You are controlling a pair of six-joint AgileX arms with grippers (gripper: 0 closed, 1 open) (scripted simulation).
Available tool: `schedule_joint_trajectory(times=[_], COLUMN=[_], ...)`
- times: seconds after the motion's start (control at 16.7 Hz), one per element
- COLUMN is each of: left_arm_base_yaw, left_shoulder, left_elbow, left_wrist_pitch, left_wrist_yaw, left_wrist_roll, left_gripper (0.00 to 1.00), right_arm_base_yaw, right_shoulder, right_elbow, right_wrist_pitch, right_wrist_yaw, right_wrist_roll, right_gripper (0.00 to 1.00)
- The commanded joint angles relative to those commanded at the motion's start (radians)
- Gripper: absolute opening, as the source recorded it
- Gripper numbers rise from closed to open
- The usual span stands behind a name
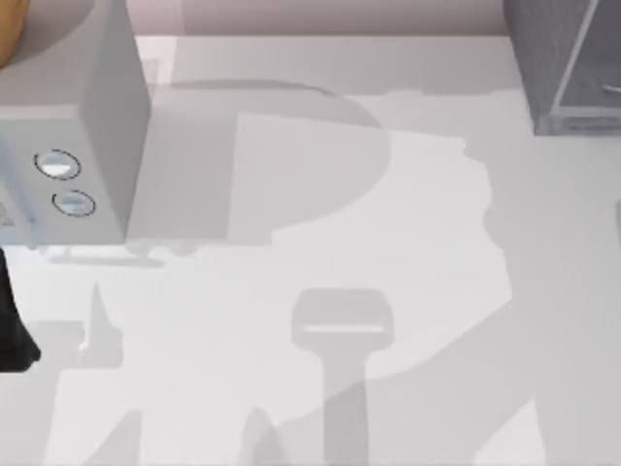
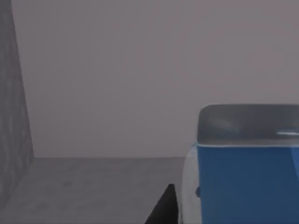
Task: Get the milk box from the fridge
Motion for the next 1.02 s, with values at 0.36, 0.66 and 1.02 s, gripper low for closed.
schedule_joint_trajectory(times=[0.36,0.66,1.02], left_arm_base_yaw=[0.0,0.0,0.0], left_shoulder=[0.0,0.0,0.0], left_elbow=[0.0,0.0,0.0], left_wrist_pitch=[0.0,0.0,0.0], left_wrist_yaw=[0.0,0.0,0.0], left_wrist_roll=[0.0,0.0,0.0], left_gripper=[1.0,1.0,1.0], right_arm_base_yaw=[-0.023,-0.038,-0.028], right_shoulder=[-0.12,-0.215,-0.238], right_elbow=[-0.29,-0.433,-0.439], right_wrist_pitch=[0.11,0.202,0.184], right_wrist_yaw=[-0.024,-0.047,-0.044], right_wrist_roll=[-0.002,0.0,0.0], right_gripper=[0.0,0.0,0.0])
